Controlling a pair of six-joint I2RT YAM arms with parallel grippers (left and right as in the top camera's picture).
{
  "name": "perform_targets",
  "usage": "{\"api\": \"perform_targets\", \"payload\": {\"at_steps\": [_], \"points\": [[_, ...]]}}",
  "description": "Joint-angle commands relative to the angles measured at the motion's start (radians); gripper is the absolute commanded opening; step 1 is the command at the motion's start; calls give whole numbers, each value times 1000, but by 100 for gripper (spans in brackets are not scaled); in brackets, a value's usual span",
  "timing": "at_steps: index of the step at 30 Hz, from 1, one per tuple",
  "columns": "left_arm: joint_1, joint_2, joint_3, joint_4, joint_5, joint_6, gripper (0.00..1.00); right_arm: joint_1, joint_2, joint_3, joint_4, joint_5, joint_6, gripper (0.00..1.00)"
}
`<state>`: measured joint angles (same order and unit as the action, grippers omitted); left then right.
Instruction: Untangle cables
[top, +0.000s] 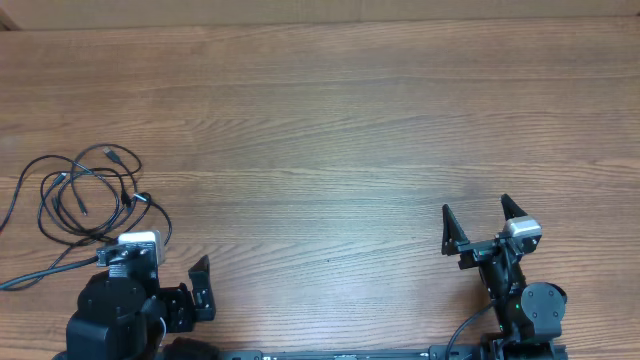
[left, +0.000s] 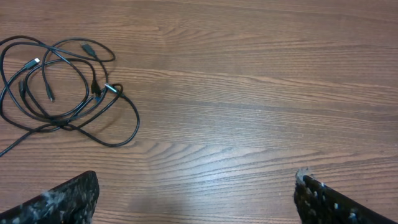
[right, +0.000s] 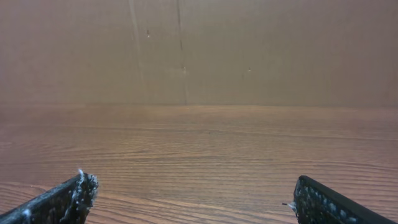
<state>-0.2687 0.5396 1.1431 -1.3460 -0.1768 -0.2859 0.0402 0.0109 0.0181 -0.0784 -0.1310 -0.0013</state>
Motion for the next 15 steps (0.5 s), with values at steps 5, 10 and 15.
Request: {"api": "perform_targets", "payload": {"at_steps": [5,10,15], "points": [[-6,-1,-3,3,-13,-10,100,5,-8,-10,6,-5,-8,100],[-3,-12,-3,2,-13,-10,100,5,-8,-10,6,-5,-8,100],[102,-19,-10,-10,3,-10,99,5,-8,-10,6,-5,-8,100]]}}
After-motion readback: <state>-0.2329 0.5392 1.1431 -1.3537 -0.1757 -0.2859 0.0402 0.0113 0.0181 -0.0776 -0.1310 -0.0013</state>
